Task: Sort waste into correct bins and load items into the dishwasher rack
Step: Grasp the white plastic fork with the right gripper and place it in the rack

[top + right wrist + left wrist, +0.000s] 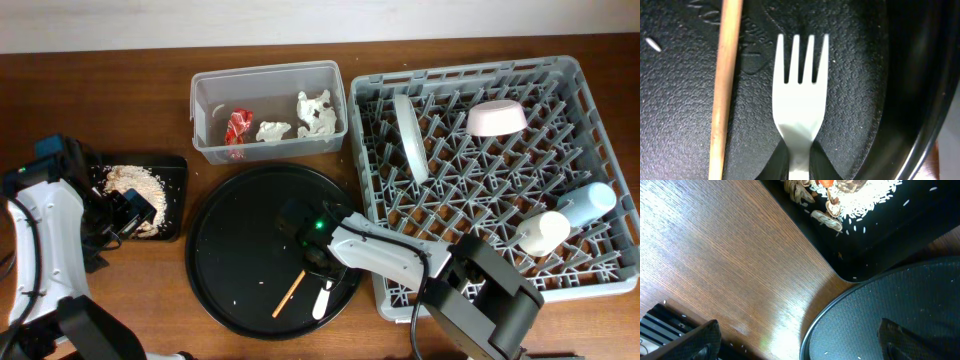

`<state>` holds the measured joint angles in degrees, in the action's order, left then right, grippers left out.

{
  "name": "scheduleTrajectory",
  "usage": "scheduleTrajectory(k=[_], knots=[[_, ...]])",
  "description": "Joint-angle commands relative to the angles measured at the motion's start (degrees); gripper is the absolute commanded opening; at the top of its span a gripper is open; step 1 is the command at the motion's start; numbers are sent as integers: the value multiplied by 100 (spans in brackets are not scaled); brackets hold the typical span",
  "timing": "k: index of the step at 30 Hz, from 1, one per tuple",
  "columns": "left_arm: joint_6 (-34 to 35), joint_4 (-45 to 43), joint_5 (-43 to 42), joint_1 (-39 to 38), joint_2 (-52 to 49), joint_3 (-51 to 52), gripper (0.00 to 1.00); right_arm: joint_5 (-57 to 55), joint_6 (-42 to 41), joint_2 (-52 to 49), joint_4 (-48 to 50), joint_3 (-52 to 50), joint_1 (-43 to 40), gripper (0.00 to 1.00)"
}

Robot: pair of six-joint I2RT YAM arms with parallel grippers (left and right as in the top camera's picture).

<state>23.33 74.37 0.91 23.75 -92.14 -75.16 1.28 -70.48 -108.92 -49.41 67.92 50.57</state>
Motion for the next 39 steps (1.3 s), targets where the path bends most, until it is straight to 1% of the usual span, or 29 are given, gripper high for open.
scheduleTrajectory(k=[1,4,8,11,13,14,16,17,18,19,20,22,24,26,27,28,32,34,36,37,39], knots=[[-70,4,37,15,-2,-11,99,-109,81,-48,-120,-7,2,5],[-70,4,37,15,-2,-11,99,-129,313,59,-376,225,2,4],[-70,4,37,15,-2,-11,99,-334,922,444,-605,518,2,4],[-70,0,37,17,-2,-11,99,-774,1635,804,-1233,1027,-4,4],[-70,2,39,15,-2,-11,99,-1029,2065,1082,-1838,1587,-92,4],[-70,4,39,15,-2,-11,99,-1147,2444,1244,-2249,1963,-319,4],[-70,7,39,15,-2,-11,99,-1143,3029,1390,-2546,2225,-699,4],[-70,7,39,15,-2,-11,99,-1145,3512,1464,-2758,2269,-1102,4],[-70,7,39,15,-2,-11,99,-1178,3748,1467,-2909,2256,-1410,4],[-70,7,39,15,-2,-11,100,-1279,3779,1467,-2970,2192,-1650,4],[-70,7,39,15,-2,-11,99,-1235,4006,1464,-2957,2096,-1930,4],[-70,7,39,15,-2,-11,99,-1182,4229,1460,-2833,1840,-2201,4],[-70,7,39,15,-2,-11,99,-918,4505,1458,-2459,1484,-2208,4],[-70,9,39,15,-2,-11,99,-802,4577,1456,-2033,994,-2203,5],[-70,7,39,15,-2,-11,99,-514,4868,1456,-1755,774,-2203,5],[-70,7,39,15,-2,-11,99,-450,4931,1453,-1598,647,-2203,4],[-70,7,39,15,-2,-11,99,-431,4931,1453,-1478,595,-2203,5],[-70,7,39,15,-2,-11,99,-426,4927,1453,-1480,595,-2203,14],[-70,4,39,17,-2,-11,99,-426,4922,1453,-1480,595,-2203,17],[-70,4,39,17,-2,-11,99,-428,4924,1453,-1480,595,-2203,20],[-70,7,39,15,-2,-11,99,-428,4924,1456,-1484,597,-2203,42]])
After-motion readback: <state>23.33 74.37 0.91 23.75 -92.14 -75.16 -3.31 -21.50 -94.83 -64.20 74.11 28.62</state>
